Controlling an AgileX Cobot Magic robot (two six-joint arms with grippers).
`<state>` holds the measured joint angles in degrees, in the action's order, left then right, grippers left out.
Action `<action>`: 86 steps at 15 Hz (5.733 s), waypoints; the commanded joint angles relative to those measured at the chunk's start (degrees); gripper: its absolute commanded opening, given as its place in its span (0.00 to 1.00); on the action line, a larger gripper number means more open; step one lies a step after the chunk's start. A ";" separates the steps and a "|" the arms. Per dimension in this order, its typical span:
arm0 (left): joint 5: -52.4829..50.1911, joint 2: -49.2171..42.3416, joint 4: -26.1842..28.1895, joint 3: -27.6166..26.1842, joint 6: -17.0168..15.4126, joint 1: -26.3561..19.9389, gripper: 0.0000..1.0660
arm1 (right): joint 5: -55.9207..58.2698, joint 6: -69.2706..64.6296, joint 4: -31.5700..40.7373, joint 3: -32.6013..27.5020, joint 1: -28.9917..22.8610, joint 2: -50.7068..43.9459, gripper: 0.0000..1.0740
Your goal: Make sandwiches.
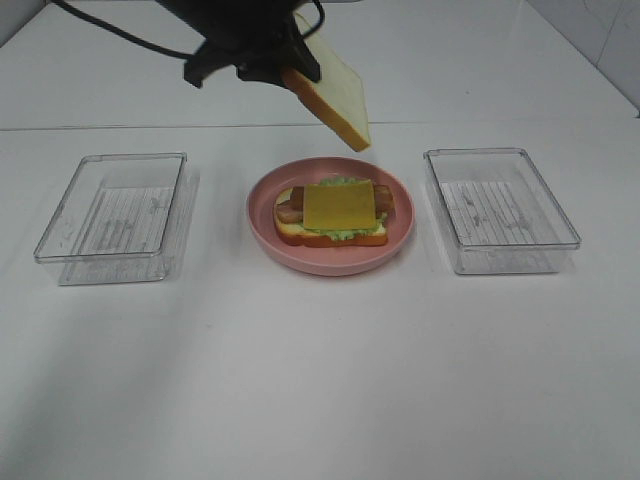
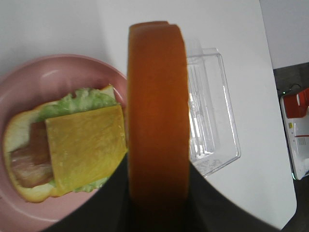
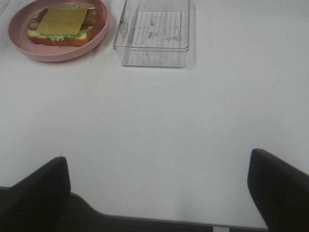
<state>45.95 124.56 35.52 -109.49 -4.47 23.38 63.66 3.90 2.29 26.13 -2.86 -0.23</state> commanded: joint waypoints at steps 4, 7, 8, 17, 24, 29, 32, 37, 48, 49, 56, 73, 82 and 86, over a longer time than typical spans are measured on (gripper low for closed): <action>-4.93 6.70 4.70 0.00 4.13 4.07 0.00 | -0.40 0.46 -0.29 -0.11 0.11 -1.66 0.90; -5.10 8.02 4.70 0.00 4.13 4.07 0.00 | -0.40 0.46 -0.29 -0.11 0.11 -1.66 0.90; -4.70 8.31 4.47 0.00 4.47 4.07 0.00 | -0.40 0.46 -0.29 -0.11 0.11 -1.66 0.90; -4.64 9.45 3.50 0.00 4.01 4.07 0.16 | -0.40 0.46 -0.29 -0.11 0.11 -1.66 0.90; -1.66 9.34 -0.29 0.00 0.23 4.07 0.94 | -0.40 0.46 -0.29 -0.11 0.11 -1.66 0.90; 4.64 6.36 -10.37 0.00 -2.12 4.07 0.94 | -0.40 0.46 -0.29 -0.11 0.11 -1.66 0.90; 8.71 4.13 -17.53 -0.06 -7.16 4.07 0.94 | -0.40 0.46 -0.29 -0.11 0.11 -1.66 0.90; 21.20 -4.07 -36.67 -0.06 -12.55 2.81 0.94 | -0.40 0.46 -0.29 -0.11 0.11 -1.66 0.90; 29.16 -14.61 -39.13 2.23 1.20 -26.87 0.94 | -0.40 0.46 -0.29 -0.11 0.11 -1.66 0.90; 28.59 -18.45 -38.33 6.65 3.21 -26.59 0.94 | -0.40 0.46 -0.29 -0.11 0.11 -1.66 0.90; 14.50 -60.68 -36.61 48.47 4.47 -26.59 0.94 | -0.40 0.46 -0.23 -0.11 0.11 -1.66 0.90; 15.41 -125.99 -33.40 79.87 4.47 -26.64 0.94 | -0.40 0.40 0.86 -0.11 0.11 -1.26 0.90; 15.36 -126.17 -33.86 79.87 4.47 -23.26 0.94 | -0.40 0.40 1.03 -0.11 0.11 -1.20 0.90; 15.36 -126.17 -33.80 79.87 4.47 -23.26 0.94 | -0.40 0.40 1.03 -0.11 0.11 -1.20 0.90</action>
<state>61.82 -0.29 1.49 -29.74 0.00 -0.23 63.66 3.90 3.04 26.13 -2.86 -0.23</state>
